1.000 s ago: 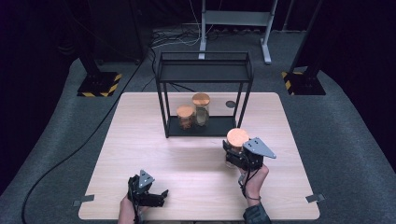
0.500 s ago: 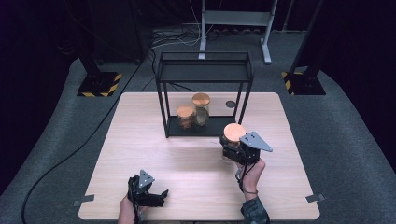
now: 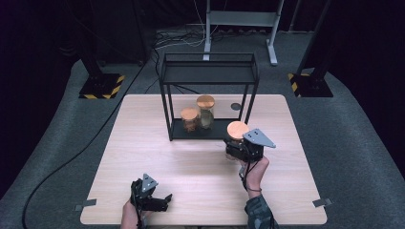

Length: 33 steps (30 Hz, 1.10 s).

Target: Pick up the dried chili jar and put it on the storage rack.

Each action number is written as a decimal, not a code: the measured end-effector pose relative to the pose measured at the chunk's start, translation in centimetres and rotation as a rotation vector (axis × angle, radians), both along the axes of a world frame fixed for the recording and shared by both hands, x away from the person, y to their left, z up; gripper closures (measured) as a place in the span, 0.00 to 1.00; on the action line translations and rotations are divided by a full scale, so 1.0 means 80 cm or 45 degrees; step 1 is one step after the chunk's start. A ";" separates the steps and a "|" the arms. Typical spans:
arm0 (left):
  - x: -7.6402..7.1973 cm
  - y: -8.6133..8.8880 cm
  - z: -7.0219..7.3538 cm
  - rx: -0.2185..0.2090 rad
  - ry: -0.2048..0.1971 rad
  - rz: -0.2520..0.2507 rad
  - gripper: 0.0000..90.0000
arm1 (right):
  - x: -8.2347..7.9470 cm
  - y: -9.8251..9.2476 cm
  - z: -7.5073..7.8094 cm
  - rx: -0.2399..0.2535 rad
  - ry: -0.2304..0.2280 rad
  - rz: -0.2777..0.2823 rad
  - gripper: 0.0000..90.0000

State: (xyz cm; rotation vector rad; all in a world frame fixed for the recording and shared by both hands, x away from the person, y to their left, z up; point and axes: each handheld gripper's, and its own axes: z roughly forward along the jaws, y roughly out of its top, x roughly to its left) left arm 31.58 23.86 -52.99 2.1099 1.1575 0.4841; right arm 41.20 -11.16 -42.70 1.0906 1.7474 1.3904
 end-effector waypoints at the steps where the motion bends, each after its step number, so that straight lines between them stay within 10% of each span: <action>1: 0.000 0.000 0.000 0.000 0.000 0.000 0.00 | 0.001 0.000 0.000 0.000 0.000 -0.001 0.27; 33: 0.000 0.000 0.000 -0.001 0.000 0.000 0.00 | 0.038 0.017 0.015 -0.013 -0.006 0.011 0.27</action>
